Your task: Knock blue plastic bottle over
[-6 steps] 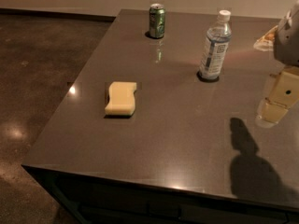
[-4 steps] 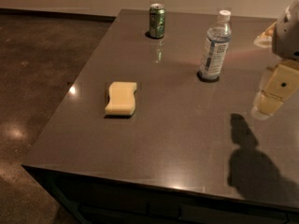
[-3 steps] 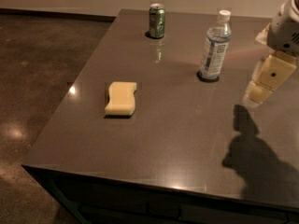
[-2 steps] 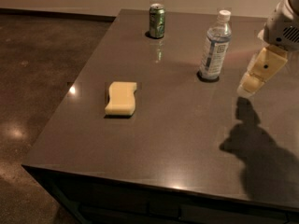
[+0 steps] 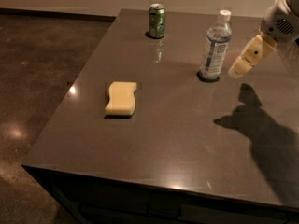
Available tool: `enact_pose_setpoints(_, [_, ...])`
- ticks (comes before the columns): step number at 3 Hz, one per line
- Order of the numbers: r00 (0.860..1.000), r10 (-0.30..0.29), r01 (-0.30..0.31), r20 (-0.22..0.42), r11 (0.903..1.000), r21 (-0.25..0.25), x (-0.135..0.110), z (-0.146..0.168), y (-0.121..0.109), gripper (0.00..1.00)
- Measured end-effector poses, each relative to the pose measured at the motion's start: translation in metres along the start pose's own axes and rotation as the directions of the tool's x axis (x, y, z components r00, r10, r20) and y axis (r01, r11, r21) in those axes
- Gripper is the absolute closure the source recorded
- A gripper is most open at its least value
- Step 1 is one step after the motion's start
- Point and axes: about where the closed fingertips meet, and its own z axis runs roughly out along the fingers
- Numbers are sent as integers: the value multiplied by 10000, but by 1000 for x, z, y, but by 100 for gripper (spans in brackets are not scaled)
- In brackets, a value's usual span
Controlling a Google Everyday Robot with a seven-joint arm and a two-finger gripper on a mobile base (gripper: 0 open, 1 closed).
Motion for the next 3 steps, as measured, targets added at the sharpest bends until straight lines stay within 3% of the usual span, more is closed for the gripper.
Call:
enact_pose_setpoints(1, [9960, 654, -662, 602, 9977, 126, -9, 13, -23, 0])
enact_pose_setpoints(3, [9702, 1686, -1737, 1743, 9847, 147, -31, 40, -51, 0])
